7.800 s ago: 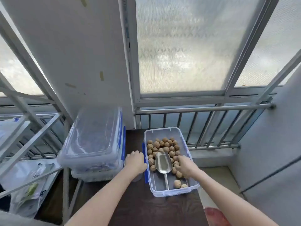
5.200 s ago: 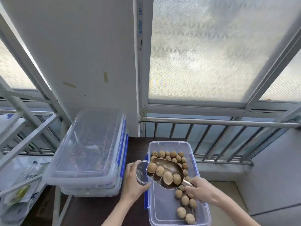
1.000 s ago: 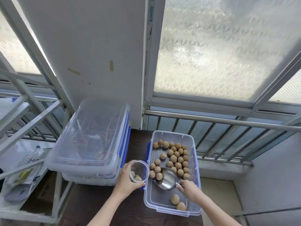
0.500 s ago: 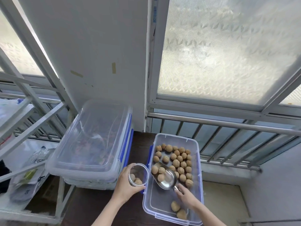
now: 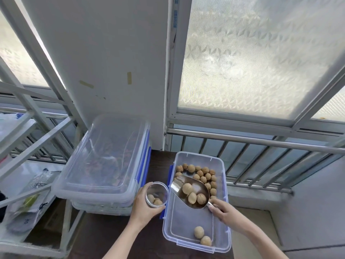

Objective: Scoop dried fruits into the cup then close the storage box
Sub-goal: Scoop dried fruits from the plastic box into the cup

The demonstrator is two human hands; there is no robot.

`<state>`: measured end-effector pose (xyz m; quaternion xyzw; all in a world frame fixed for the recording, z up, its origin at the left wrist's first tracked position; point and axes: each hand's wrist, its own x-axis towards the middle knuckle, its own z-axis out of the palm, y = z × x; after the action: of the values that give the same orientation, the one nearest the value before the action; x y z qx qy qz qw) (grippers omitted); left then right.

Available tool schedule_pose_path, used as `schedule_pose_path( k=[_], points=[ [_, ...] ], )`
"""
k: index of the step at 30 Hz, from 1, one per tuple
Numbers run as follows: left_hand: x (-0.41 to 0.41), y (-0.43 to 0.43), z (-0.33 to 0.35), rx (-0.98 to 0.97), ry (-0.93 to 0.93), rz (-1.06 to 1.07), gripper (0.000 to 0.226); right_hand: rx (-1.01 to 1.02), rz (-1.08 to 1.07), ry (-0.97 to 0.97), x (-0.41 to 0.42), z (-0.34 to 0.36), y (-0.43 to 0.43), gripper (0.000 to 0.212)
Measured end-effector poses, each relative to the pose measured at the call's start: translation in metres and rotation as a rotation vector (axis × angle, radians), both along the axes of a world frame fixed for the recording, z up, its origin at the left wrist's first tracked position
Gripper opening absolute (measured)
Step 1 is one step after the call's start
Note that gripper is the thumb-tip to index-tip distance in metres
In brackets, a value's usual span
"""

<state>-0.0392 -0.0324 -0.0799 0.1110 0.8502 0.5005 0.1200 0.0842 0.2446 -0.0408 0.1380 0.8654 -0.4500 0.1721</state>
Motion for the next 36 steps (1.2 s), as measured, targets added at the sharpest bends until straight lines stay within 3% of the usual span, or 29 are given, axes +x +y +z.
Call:
schedule_pose_path(
  k=[2, 6, 8, 17, 25, 28, 31, 36],
  points=[
    [0.003, 0.0, 0.001, -0.007, 0.011, -0.022, 0.077, 0.035, 0.064, -0.011, -0.002, 0.021, -0.001, 0.018],
    [0.008, 0.0, -0.004, -0.046, 0.011, -0.046, 0.08, 0.196, 0.214, -0.062, -0.01, 0.049, -0.008, 0.044],
    [0.009, -0.001, -0.005, -0.064, 0.015, -0.068, 0.084, 0.312, 0.286, -0.089, -0.016, 0.065, -0.016, 0.027],
    [0.01, -0.003, -0.004, -0.084, 0.051, -0.121, 0.087, 0.659, 0.38, -0.134, -0.042, 0.105, -0.043, 0.026],
    [0.009, -0.003, -0.002, -0.066, 0.031, -0.105, 0.09, 0.765, 0.343, -0.084, -0.027, 0.124, -0.048, 0.024],
    [0.009, -0.003, 0.001, -0.072, 0.028, -0.106, 0.089, 0.771, 0.26, -0.135, -0.009, 0.136, -0.029, 0.022],
    [0.009, -0.001, 0.004, -0.095, 0.036, -0.11, 0.087, 0.914, 0.231, -0.222, 0.003, 0.134, -0.014, 0.024],
    [0.014, -0.001, 0.005, -0.128, 0.044, -0.103, 0.087, 1.064, 0.405, -0.422, -0.002, 0.084, -0.029, 0.031]
  ],
)
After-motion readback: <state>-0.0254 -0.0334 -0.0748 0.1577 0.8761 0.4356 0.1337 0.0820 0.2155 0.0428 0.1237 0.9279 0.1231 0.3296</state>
